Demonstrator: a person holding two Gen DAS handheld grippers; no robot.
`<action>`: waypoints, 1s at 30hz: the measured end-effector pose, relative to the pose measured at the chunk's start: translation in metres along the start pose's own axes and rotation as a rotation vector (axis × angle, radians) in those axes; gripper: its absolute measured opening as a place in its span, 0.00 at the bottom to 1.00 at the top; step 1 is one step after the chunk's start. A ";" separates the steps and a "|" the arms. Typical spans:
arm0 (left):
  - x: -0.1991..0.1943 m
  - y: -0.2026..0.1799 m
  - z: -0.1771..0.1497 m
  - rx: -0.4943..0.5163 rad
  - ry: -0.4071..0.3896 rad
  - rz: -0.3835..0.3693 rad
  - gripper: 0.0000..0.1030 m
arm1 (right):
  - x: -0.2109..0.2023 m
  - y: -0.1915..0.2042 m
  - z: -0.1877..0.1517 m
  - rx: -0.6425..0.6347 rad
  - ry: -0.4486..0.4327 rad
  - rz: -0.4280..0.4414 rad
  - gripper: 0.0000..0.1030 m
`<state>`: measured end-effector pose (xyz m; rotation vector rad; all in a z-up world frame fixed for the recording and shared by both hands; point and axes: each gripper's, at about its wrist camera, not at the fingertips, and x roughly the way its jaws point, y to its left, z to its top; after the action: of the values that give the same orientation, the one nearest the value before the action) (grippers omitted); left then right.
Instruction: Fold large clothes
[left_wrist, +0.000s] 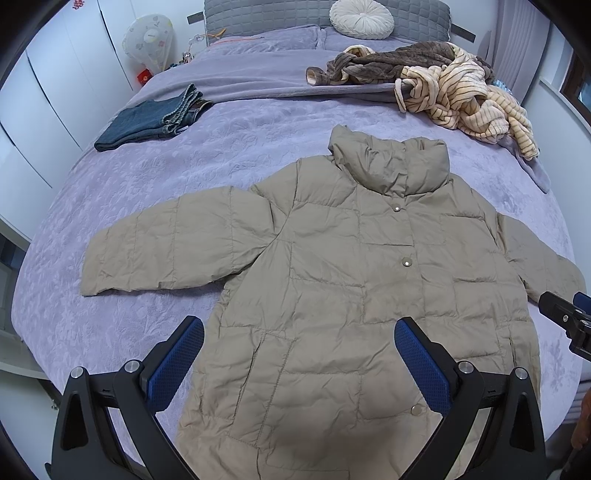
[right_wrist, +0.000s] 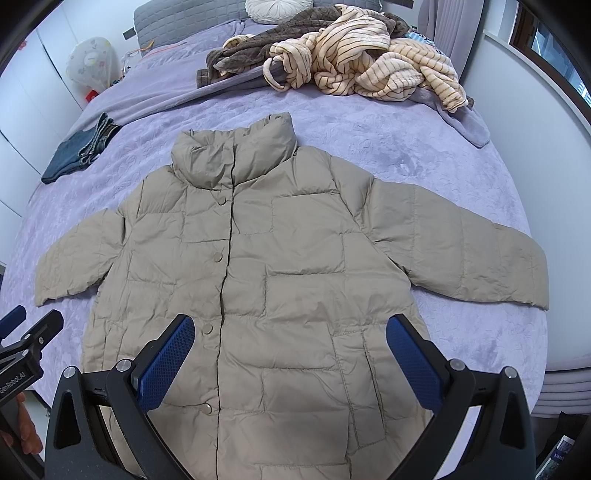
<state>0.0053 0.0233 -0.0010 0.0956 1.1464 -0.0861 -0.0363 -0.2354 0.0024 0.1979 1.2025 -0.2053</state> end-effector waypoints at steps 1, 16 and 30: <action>0.000 0.000 0.000 0.000 0.000 0.000 1.00 | 0.000 0.000 0.000 -0.001 0.000 0.000 1.00; 0.003 0.005 -0.003 -0.006 0.007 -0.001 1.00 | 0.001 0.002 0.000 0.002 0.001 0.000 1.00; 0.010 0.013 -0.004 -0.026 0.025 -0.010 1.00 | 0.007 0.013 -0.004 -0.015 0.011 -0.008 1.00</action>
<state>0.0073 0.0368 -0.0110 0.0681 1.1727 -0.0795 -0.0340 -0.2225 -0.0045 0.1811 1.2154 -0.2022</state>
